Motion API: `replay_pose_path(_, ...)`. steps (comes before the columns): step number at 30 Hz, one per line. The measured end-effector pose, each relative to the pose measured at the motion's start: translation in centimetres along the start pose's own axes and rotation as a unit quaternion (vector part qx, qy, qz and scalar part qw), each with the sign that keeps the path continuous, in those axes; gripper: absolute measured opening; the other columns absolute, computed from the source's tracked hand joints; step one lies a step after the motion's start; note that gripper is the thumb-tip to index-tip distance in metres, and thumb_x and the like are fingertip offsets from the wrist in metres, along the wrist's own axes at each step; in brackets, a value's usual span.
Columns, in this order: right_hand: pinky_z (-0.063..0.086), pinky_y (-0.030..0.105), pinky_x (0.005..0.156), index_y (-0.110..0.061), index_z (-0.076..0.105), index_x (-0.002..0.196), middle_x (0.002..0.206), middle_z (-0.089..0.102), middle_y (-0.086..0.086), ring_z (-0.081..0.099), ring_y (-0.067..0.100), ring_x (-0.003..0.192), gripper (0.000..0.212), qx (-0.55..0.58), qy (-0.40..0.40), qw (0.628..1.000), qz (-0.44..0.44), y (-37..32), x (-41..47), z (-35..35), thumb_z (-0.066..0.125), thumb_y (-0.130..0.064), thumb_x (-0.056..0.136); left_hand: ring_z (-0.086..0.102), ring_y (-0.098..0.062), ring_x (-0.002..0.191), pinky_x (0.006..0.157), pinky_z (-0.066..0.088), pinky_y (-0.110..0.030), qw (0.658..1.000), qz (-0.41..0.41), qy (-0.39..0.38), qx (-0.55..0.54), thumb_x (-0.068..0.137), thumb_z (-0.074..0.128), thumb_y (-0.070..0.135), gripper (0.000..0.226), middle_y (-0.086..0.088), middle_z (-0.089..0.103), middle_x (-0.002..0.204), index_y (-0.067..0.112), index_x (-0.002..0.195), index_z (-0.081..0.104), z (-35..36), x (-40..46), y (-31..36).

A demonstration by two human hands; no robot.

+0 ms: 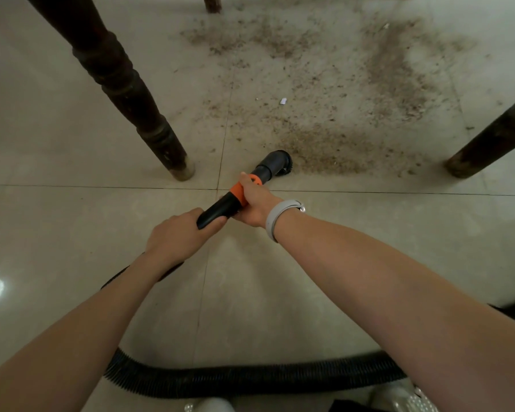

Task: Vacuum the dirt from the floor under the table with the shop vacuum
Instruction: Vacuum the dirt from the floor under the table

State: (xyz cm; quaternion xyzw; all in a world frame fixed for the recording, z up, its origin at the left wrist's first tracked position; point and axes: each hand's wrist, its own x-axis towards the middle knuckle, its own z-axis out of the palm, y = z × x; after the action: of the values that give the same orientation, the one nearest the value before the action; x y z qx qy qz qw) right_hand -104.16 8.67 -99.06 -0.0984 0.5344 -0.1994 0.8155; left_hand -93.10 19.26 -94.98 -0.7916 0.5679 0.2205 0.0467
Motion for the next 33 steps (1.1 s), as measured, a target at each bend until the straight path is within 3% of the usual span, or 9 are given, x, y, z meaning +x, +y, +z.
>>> replay_pose_path(5, 0.049, 0.053, 0.093, -0.016, 0.033, 0.131, 0.125, 0.051, 0.018, 0.058, 0.033, 0.104, 0.049, 0.03, 0.004, 1.0, -0.007, -0.6, 0.1, -1.5, 0.055, -0.036, 0.093, 0.062, -0.016, 0.066, 0.067, 0.053, -0.034, 1.0, 0.015, -0.014, 0.017, 0.087, 0.033, 0.069, 0.05, 0.001, 0.062, 0.074, 0.024, 0.093, 0.052, -0.3, 0.6, 1.4)
replay_pose_path(10, 0.049, 0.051, 0.093, -0.012, 0.035, 0.117, 0.118, 0.053, 0.017, 0.06, 0.03, 0.095, 0.033, 0.032, -0.013, 0.999, -0.021, -0.5, -0.1, -2.8, 0.05, -0.033, 0.096, 0.062, -0.016, 0.065, 0.066, 0.052, -0.032, 0.999, 0.025, -0.02, 0.025, 0.086, 0.033, 0.069, 0.045, 0.002, 0.062, 0.073, 0.027, 0.09, 0.05, 0.0, 0.6, 2.1)
replay_pose_path(18, 0.049, 0.051, 0.094, -0.014, 0.036, 0.121, 0.112, 0.053, 0.015, 0.058, 0.031, 0.098, 0.037, 0.029, 0.014, 0.999, -0.007, -0.2, -1.0, -3.1, 0.053, -0.034, 0.094, 0.062, -0.015, 0.065, 0.065, 0.05, -0.032, 0.999, 0.032, -0.015, 0.034, 0.087, 0.035, 0.067, 0.045, 0.004, 0.061, 0.071, 0.026, 0.096, 0.053, 0.0, -0.2, 2.4)
replay_pose_path(26, 0.051, 0.049, 0.091, -0.014, 0.036, 0.13, 0.124, 0.053, 0.015, 0.057, 0.032, 0.108, 0.046, 0.006, 0.043, 0.999, -0.031, -2.4, -1.7, -5.0, 0.051, -0.037, 0.094, 0.061, -0.015, 0.064, 0.064, 0.048, -0.031, 0.998, 0.047, 0.003, 0.032, 0.087, 0.033, 0.069, 0.047, 0.004, 0.061, 0.07, 0.027, 0.092, 0.053, 0.4, 1.0, 5.4)
replay_pose_path(33, 0.051, 0.049, 0.091, -0.015, 0.037, 0.122, 0.124, 0.054, 0.015, 0.058, 0.031, 0.108, 0.037, 0.024, 0.049, 0.998, -0.037, -2.9, -2.1, -6.5, 0.05, -0.036, 0.095, 0.059, -0.014, 0.063, 0.058, 0.043, -0.028, 0.997, 0.06, 0.001, 0.048, 0.086, 0.032, 0.07, 0.046, 0.004, 0.061, 0.07, 0.028, 0.09, 0.051, 0.5, 1.3, 6.7)
